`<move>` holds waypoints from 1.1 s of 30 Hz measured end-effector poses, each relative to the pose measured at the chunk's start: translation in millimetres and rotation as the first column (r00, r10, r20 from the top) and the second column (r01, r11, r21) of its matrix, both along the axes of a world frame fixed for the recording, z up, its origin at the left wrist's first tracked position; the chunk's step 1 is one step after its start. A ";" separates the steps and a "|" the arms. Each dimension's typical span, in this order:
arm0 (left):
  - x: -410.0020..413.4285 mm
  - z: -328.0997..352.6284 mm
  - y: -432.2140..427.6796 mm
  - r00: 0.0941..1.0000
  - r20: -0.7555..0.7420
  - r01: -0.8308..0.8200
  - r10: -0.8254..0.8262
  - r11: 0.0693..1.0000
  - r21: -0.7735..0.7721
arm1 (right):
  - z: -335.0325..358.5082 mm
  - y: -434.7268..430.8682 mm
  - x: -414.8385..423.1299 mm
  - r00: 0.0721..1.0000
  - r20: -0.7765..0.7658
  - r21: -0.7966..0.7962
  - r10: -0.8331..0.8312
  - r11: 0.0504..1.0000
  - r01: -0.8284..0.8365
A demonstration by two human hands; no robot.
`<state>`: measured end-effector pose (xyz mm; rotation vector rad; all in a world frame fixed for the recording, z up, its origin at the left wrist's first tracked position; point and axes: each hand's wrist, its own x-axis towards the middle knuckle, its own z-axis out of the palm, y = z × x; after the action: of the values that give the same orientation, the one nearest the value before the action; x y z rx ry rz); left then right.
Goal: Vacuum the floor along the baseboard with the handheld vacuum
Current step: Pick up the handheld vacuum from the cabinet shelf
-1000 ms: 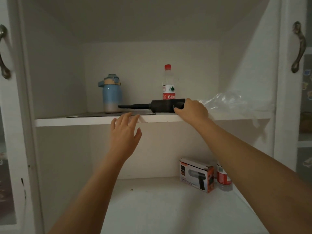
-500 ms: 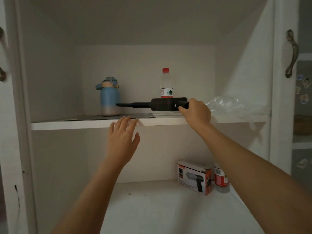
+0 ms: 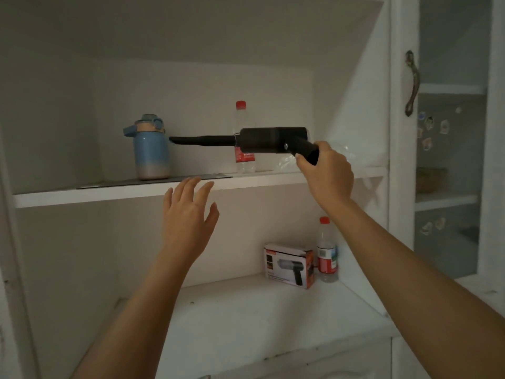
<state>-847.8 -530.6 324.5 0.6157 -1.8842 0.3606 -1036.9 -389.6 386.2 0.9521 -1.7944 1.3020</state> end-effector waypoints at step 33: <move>35.1 -160.1 187.4 0.981 0.113 0.086 -0.161 0.868 0.490 | -204.3 248.6 67.2 0.943 0.332 0.023 0.033 0.999 -0.043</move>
<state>-812.7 -343.2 164.5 0.8095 -2.1652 -0.1668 -969.8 -141.0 181.9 0.8228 -2.0617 1.5363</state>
